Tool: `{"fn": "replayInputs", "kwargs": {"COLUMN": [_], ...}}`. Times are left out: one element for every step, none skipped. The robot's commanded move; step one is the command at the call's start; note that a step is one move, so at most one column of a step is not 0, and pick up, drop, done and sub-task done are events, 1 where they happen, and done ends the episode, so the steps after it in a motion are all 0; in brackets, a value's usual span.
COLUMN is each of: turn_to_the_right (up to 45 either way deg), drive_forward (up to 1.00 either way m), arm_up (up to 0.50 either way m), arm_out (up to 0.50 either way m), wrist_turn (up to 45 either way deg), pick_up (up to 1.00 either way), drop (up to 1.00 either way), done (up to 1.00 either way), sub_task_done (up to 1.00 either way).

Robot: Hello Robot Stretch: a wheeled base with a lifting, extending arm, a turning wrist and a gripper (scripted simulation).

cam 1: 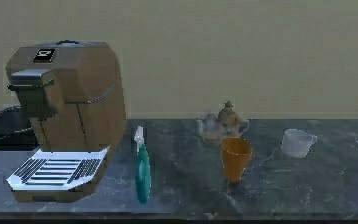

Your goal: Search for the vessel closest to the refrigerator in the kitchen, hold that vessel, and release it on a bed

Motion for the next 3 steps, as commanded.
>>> {"fn": "replayInputs", "kwargs": {"turn_to_the_right": [-45.0, -45.0, -45.0], "drive_forward": [0.00, 0.00, 0.00], "arm_up": [0.00, 0.00, 0.00], "arm_out": [0.00, 0.00, 0.00], "wrist_turn": [0.0, 0.0, 0.0], "pick_up": [0.00, 0.00, 0.00], "drop": [0.00, 0.00, 0.00], "done": [0.00, 0.00, 0.00], "sub_task_done": [0.00, 0.00, 0.00]}}
